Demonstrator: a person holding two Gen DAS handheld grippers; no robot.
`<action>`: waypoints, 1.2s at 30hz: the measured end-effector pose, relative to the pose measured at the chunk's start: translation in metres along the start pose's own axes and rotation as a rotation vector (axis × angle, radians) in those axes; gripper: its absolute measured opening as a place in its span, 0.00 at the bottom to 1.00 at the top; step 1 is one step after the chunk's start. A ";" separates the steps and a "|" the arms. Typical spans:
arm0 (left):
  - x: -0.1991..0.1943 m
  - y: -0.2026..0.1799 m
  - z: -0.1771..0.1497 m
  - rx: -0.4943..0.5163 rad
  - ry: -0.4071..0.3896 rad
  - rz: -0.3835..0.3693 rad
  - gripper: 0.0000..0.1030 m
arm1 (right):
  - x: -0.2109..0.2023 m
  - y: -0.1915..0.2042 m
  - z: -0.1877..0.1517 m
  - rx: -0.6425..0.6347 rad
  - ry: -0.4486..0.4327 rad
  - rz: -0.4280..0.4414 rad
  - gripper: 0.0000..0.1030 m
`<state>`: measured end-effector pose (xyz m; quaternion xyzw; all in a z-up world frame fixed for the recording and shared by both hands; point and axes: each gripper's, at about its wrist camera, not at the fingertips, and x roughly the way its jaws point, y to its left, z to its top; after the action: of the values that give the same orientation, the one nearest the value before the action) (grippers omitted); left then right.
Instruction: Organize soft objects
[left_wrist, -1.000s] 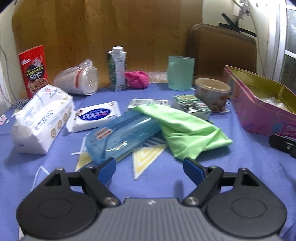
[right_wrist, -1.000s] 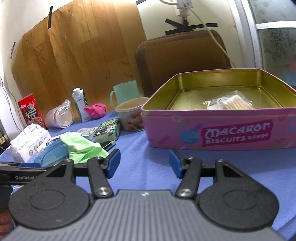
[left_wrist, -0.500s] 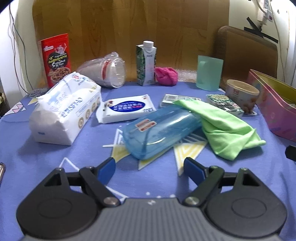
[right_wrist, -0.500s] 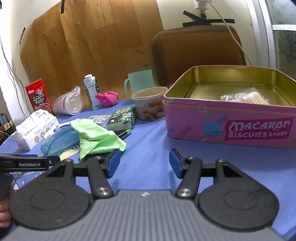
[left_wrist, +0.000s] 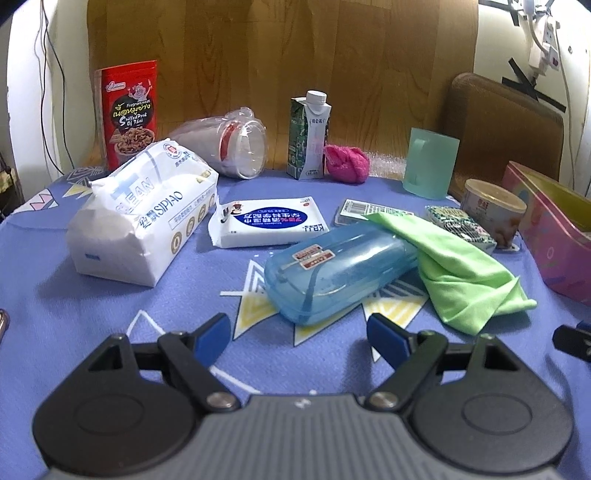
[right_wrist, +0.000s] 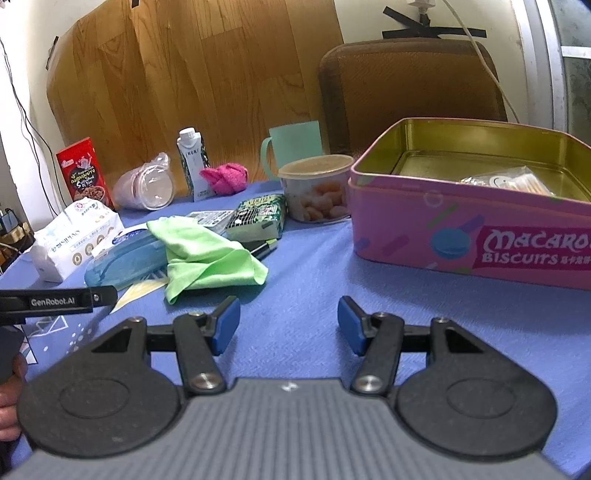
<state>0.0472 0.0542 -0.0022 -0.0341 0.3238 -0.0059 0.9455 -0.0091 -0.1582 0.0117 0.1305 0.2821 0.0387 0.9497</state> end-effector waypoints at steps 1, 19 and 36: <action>0.000 0.002 0.000 -0.009 -0.003 -0.005 0.81 | 0.001 0.000 0.000 -0.002 0.003 0.002 0.59; -0.003 0.009 -0.001 -0.058 -0.018 -0.031 0.82 | 0.007 0.011 -0.001 -0.043 0.021 0.011 0.60; -0.004 0.013 -0.001 -0.089 -0.026 -0.024 0.82 | 0.020 0.027 0.009 -0.126 0.042 0.094 0.69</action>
<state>0.0428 0.0674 -0.0015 -0.0800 0.3110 -0.0021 0.9470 0.0124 -0.1313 0.0157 0.0827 0.2923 0.1039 0.9471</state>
